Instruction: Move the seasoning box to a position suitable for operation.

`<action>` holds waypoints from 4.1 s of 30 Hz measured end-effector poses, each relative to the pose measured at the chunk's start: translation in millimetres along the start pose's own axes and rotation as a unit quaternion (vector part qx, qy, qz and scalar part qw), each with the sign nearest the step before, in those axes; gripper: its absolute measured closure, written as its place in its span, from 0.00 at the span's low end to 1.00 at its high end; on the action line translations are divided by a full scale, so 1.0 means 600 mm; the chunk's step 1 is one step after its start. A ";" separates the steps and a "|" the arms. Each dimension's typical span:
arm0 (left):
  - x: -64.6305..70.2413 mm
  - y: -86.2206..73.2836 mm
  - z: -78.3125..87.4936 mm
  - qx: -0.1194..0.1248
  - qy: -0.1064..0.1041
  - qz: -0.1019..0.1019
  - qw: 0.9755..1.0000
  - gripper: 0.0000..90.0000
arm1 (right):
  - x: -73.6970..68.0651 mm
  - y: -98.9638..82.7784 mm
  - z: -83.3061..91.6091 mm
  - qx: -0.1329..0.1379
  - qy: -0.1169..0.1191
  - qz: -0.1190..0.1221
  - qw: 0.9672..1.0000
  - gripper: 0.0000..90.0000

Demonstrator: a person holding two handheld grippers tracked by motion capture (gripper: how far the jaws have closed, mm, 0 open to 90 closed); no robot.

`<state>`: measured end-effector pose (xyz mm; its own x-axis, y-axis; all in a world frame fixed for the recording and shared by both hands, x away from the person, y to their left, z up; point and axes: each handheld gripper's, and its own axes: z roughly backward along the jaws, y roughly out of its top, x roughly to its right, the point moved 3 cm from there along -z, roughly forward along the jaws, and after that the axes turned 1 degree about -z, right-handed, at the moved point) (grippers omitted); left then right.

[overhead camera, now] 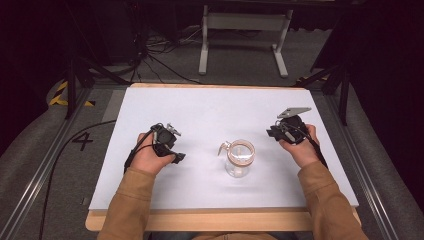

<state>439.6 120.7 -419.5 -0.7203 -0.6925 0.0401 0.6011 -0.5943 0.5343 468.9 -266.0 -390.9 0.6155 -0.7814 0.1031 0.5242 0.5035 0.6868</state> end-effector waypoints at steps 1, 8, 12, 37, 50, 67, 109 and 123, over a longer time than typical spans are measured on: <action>0.000 0.003 0.006 0.008 -0.007 0.005 1.000 0.47 | -0.005 -0.004 0.001 -0.006 0.032 0.004 0.999 0.89; 0.036 0.025 0.030 0.032 -0.069 -0.007 0.997 0.62 | -0.002 -0.029 0.007 -0.028 0.088 0.003 0.996 0.97; 0.063 0.044 0.036 0.061 -0.102 -0.036 0.992 0.64 | -0.003 -0.037 0.013 -0.018 0.101 0.006 0.995 0.99; 0.135 0.073 -0.068 0.109 -0.070 -0.042 0.991 0.90 | -0.020 -0.048 0.020 0.009 0.152 0.018 0.988 1.00; 0.138 0.076 -0.072 0.106 -0.074 -0.048 0.990 1.00 | -0.033 -0.046 0.018 0.009 0.166 0.024 0.986 1.00; 0.128 0.106 -0.085 0.111 -0.071 -0.063 0.989 1.00 | -0.024 -0.079 0.046 0.012 0.148 0.004 0.989 1.00; 0.061 0.050 -0.009 0.142 -0.050 0.003 0.989 0.99 | -0.063 -0.051 -0.039 0.018 0.147 0.049 0.988 1.00; 0.056 0.050 -0.009 0.146 -0.055 0.004 0.988 0.98 | -0.080 -0.054 -0.044 0.003 0.160 0.057 0.985 1.00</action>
<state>435.6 77.4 -406.6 -0.7594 -0.6381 0.1275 0.4921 -0.4348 0.7542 437.9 -235.1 -437.2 0.8247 -0.5632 -0.0515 0.4379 0.5783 0.6883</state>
